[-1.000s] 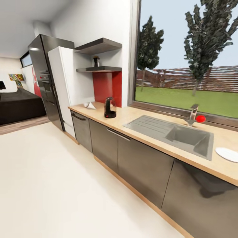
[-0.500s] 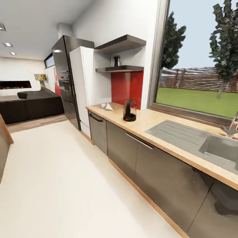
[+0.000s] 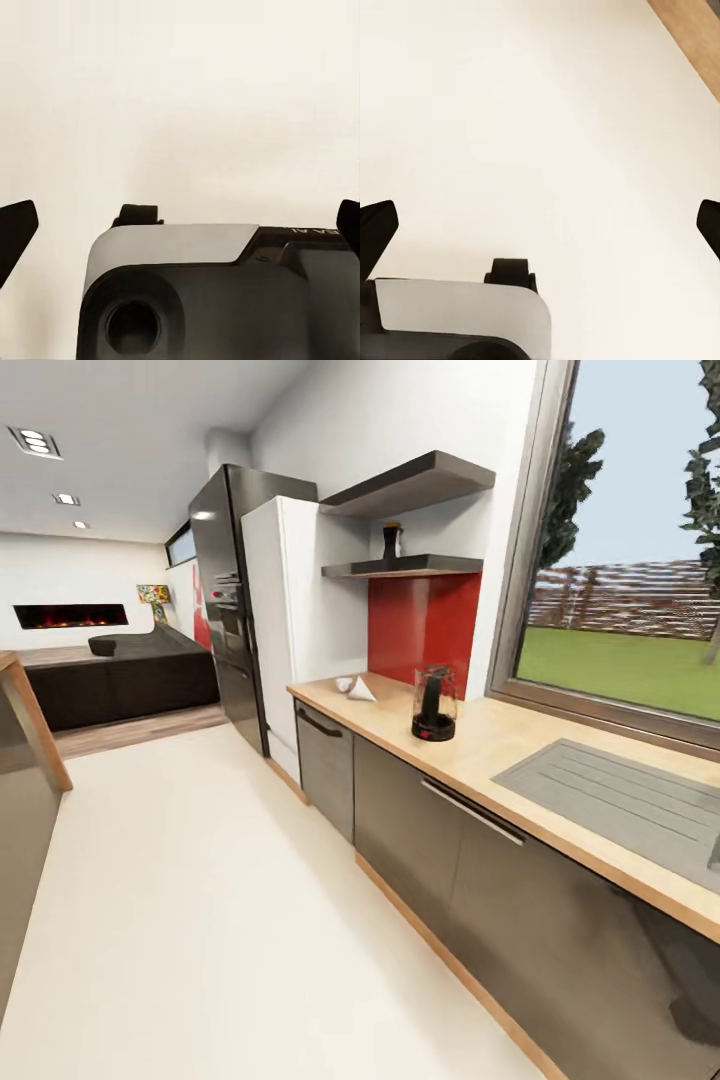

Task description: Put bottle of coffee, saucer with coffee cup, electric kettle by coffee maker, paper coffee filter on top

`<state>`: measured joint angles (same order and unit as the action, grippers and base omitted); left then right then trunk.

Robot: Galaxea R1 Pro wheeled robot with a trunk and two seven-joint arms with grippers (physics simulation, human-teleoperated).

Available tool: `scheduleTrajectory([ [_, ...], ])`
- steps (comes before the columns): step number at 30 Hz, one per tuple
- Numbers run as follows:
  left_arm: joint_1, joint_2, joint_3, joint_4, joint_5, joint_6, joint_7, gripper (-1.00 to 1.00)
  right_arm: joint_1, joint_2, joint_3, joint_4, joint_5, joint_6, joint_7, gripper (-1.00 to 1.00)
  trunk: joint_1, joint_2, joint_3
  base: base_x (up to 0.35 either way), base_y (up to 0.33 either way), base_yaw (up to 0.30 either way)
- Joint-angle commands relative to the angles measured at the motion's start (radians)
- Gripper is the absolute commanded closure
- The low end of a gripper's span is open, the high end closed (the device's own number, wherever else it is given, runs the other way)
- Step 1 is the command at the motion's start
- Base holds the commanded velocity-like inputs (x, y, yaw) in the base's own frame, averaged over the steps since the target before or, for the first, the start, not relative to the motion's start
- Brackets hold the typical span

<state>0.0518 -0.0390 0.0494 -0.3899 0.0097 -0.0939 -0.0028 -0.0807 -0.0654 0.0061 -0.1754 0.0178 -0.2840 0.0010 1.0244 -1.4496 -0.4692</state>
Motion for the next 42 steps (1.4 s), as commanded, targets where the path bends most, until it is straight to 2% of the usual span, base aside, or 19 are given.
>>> scheduleTrajectory([
  [1, 0.0, -0.001, 0.004, -0.001, 0.001, -0.001, 0.0, -1.0, -0.001, 0.0, 0.0, 0.003, 0.01, -0.003, 0.0, -1.0, 0.001, 0.0, -0.001, 0.31, 0.112, 0.01],
  [7, 0.0, -0.001, 0.004, -0.001, 0.001, -0.001, 0.0, -1.0, -0.001, -0.001, -0.001, 0.006, 0.044, -0.003, 0.001, -1.0, 0.001, 0.0, -0.001, 0.31, 0.11, 0.005],
  [16, 0.0, -0.001, 0.004, -0.001, 0.001, -0.001, 0.0, -1.0, -0.001, -0.001, 0.0, 0.007, 0.058, -0.003, 0.002, -1.0, 0.001, 0.0, -0.001, 0.311, 0.108, 0.032],
  [42, 0.0, -0.001, 0.004, -0.001, 0.001, -0.001, 0.0, -1.0, -0.001, -0.001, 0.0, 0.005, 0.059, -0.004, -0.001, -1.0, 0.001, 0.0, -0.001, 0.311, 0.108, 0.255],
])
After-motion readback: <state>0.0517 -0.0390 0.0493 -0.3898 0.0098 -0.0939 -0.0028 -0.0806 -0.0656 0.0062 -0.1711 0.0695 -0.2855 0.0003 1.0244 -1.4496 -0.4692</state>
